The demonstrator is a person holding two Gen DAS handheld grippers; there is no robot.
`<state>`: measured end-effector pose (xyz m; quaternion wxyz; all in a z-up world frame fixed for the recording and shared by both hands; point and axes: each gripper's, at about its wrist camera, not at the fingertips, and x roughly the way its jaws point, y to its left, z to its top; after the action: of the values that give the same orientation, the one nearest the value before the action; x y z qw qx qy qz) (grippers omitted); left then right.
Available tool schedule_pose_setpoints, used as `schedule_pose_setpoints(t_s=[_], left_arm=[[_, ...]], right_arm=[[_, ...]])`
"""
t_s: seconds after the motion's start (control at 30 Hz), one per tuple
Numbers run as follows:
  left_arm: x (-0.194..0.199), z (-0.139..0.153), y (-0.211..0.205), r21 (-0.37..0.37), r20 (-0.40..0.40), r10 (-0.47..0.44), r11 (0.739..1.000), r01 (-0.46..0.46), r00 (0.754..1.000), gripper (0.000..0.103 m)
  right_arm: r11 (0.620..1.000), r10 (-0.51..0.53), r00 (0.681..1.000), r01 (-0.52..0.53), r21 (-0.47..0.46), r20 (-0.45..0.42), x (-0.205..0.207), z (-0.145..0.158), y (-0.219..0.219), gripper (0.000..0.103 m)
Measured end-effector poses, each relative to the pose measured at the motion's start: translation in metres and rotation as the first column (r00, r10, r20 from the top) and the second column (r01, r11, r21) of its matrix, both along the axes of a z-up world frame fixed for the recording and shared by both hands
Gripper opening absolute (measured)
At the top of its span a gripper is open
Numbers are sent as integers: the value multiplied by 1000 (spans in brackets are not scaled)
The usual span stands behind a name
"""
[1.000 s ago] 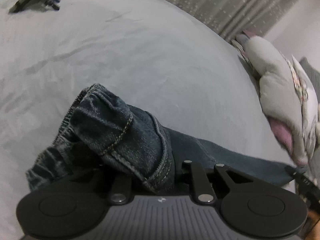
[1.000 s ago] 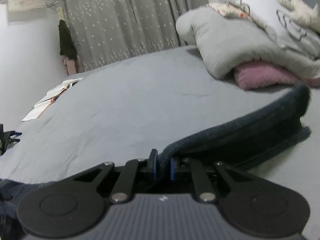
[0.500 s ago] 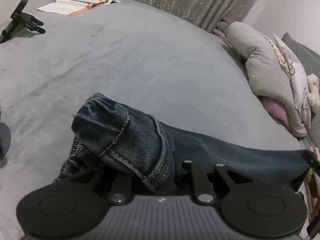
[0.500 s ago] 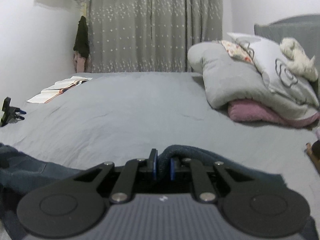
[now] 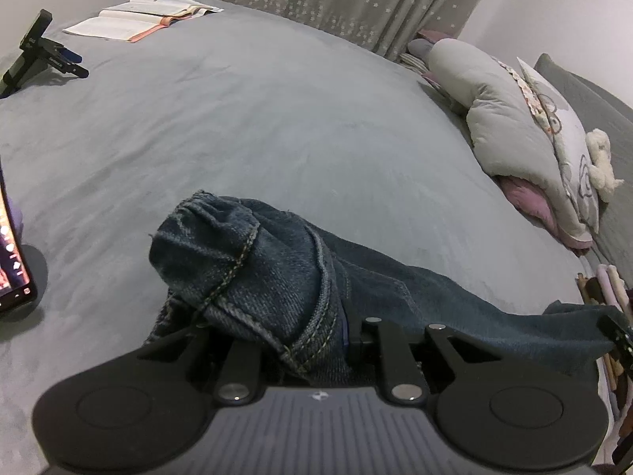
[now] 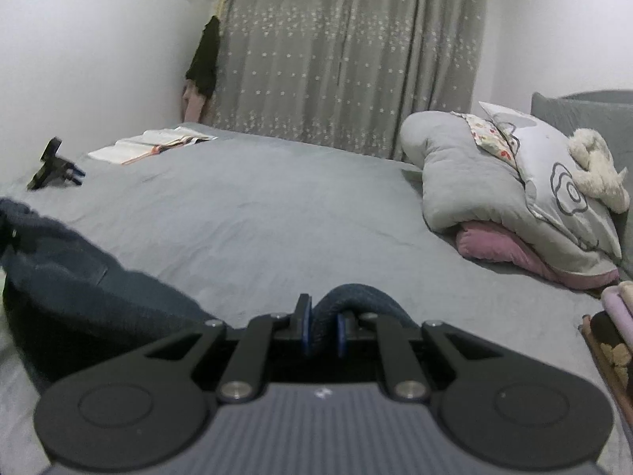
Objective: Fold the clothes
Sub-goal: 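Lift the waistband with both grippers and fold it toward the leg hems, then lower the folded waistband onto the legs and open both grippers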
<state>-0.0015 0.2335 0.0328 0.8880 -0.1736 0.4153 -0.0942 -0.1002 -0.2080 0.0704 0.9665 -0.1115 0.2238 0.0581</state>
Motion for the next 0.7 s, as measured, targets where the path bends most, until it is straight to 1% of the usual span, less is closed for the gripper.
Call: schedule_pose_setpoints(t_s=[0.1,0.23,0.3,0.4,0.5,0.57,0.63,0.67,0.7], left_arm=[[-3,-5,1,15,4,-14,1000,14,1000,18],[-6,-19,6,17,-4,-33,999,33,999,18],[-7,-28,8,16,-7,-42,999,42,999,18],[-8,-40,13,2,-31,-36,999,36,999,18],[-14,-52,16,12,-45,-32,999,32,998,19],[-19,-61,18,18,-52,-18,1000,19,998,21],[-23,-70,20,12,-45,-4,1000,5,999,22],[-25,-74,21,8,-36,-1,1000,1,999,22],[-27,-79,22,6,-23,2,1000,-2,1000,23]], right_arm=[[998,22,1000,-21,-56,10,-17,-4,10,11],[987,58,998,-58,-152,-2,-35,-22,23,11],[981,67,998,-68,-179,-14,-44,-33,28,11],[976,79,996,-84,-203,-34,-54,-44,36,11],[970,91,995,-100,-221,-51,-61,-55,41,11],[964,110,990,-127,-234,-83,-69,-68,44,11],[962,115,988,-137,-237,-105,-71,-75,46,11],[958,113,983,-146,-245,-144,-72,-86,48,11],[957,111,982,-148,-249,-156,-73,-90,49,11]])
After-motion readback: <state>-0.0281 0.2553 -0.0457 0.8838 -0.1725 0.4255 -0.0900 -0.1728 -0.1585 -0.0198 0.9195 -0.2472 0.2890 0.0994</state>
